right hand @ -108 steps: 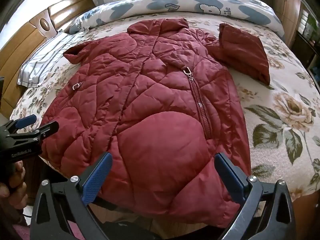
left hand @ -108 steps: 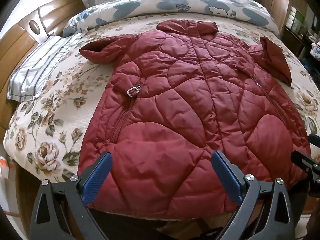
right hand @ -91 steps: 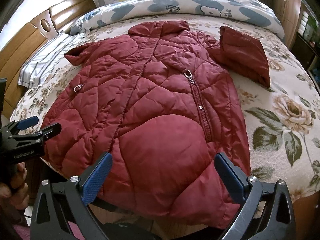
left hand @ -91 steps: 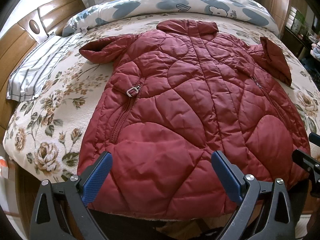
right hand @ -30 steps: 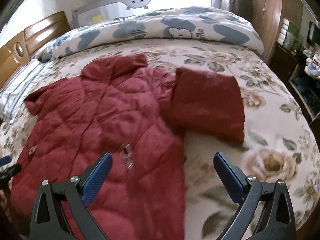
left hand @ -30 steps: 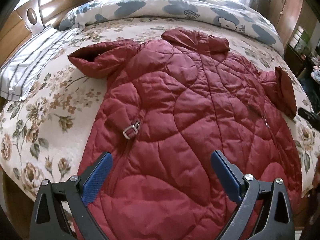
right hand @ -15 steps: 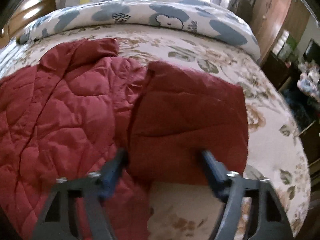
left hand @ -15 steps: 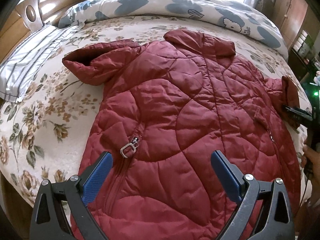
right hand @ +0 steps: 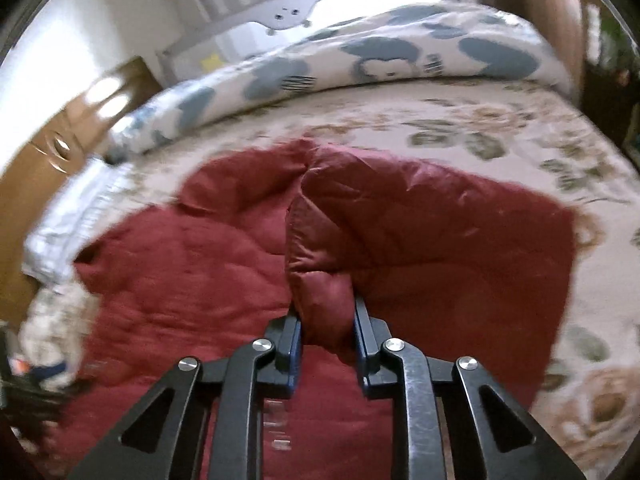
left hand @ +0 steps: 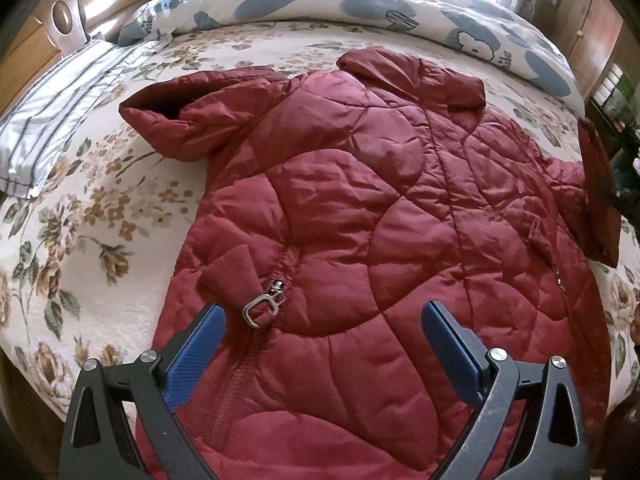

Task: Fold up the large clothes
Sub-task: 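Lift the sleeve with the right tool and fold it across the jacket body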

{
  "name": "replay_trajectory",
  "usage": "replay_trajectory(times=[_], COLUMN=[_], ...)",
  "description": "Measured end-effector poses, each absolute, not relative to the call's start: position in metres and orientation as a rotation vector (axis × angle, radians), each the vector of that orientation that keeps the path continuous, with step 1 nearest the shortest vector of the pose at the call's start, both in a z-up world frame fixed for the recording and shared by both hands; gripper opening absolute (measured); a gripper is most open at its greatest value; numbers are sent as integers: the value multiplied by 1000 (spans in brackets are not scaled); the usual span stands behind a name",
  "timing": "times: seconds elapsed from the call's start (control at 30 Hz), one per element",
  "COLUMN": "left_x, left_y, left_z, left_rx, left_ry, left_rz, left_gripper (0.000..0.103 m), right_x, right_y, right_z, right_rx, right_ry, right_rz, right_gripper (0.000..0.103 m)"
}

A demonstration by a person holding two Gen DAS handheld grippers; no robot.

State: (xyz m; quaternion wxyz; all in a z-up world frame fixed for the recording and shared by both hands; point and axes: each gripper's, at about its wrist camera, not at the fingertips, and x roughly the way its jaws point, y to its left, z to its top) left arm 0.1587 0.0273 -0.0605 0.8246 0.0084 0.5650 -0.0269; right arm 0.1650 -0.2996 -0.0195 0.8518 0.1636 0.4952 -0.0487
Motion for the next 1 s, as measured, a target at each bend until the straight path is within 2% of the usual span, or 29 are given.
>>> replay_trajectory(times=[0.3,0.83,1.0], left_x=[158,181,201], left_y=[45,67,65], left_z=[-63,-79,-89], left_rx=[-32,-124,-148], left_ry=[1193,1174,1172], left_rz=[-70,-126,-141], left_gripper=[99,99,99], right_x=[210,281,287], right_y=[-244,-172,-164], right_z=[-26,-119,-131], right_rx=[555,897,902], right_ry=[1032,1160,1187], right_rz=[185,500,504], right_gripper=[20,20,29])
